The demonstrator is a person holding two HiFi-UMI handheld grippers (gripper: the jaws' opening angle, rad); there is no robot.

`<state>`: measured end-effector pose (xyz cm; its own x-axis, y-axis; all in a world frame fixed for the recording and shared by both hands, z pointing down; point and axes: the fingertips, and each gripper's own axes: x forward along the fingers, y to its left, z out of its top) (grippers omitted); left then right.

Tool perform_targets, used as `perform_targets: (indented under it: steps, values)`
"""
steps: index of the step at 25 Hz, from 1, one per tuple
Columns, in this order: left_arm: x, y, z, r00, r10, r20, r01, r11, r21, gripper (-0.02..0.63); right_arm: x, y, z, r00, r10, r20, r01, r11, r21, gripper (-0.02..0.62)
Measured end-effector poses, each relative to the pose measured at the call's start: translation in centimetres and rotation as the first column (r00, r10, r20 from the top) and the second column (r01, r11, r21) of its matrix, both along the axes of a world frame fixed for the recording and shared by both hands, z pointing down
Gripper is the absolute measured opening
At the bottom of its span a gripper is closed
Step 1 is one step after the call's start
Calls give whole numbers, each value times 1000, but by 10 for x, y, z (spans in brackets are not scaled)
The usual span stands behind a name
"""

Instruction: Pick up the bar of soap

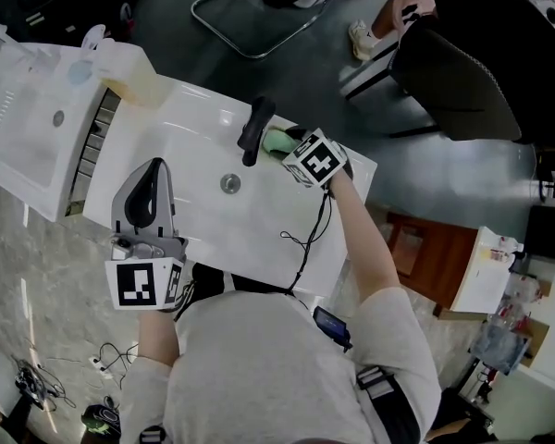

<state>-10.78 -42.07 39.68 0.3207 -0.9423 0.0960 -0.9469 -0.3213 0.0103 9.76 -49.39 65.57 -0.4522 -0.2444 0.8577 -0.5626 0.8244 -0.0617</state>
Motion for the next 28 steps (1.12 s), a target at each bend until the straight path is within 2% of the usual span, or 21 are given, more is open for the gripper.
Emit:
perform_targets:
  steps: [2,3,7,10,13,18,20,22,25,28]
  values:
    - [-2,0,0,1000,-3,0,3,1000,1,8,-1,-4,-2,999,-23,-50,27,995,92,270]
    - [-3,0,0,1000,-4,0,4,1000,1,8,-1,-6,-1,998,-19,-55,25,994,108,275]
    - [-5,1,1,1000,-9,2,9,1000,-4,8,6,-16,12,1000,27,-12,-26,997,77,305]
    - [-7,1,2,1000,-15,5,15,1000,-9,8,2,-13,6,1000,-22,-10,23,993,115,281]
    - [-11,-1,2,1000,-23,6,23,1000,-9,8,-2,-12,2,994,-78,-78,92,978,187,273]
    - [-14,-3,1,1000,-27,8,27,1000,-11,8,-3,-7,2,958,-159,-237,216,946,242,253]
    - [-15,-3,1,1000,-27,8,27,1000,-11,8,-4,-3,2,946,-173,-273,245,935,257,250]
    - [-16,-4,2,1000,-28,5,28,1000,-13,8,-4,-1,4,949,-162,-272,231,941,245,247]
    - [-17,-6,2,1000,-30,0,30,999,-14,8,-4,-3,8,967,-133,-216,171,971,165,244]
    - [-15,-7,1,1000,-24,-4,24,1000,-12,8,-4,-5,9,968,-156,-195,181,976,119,242]
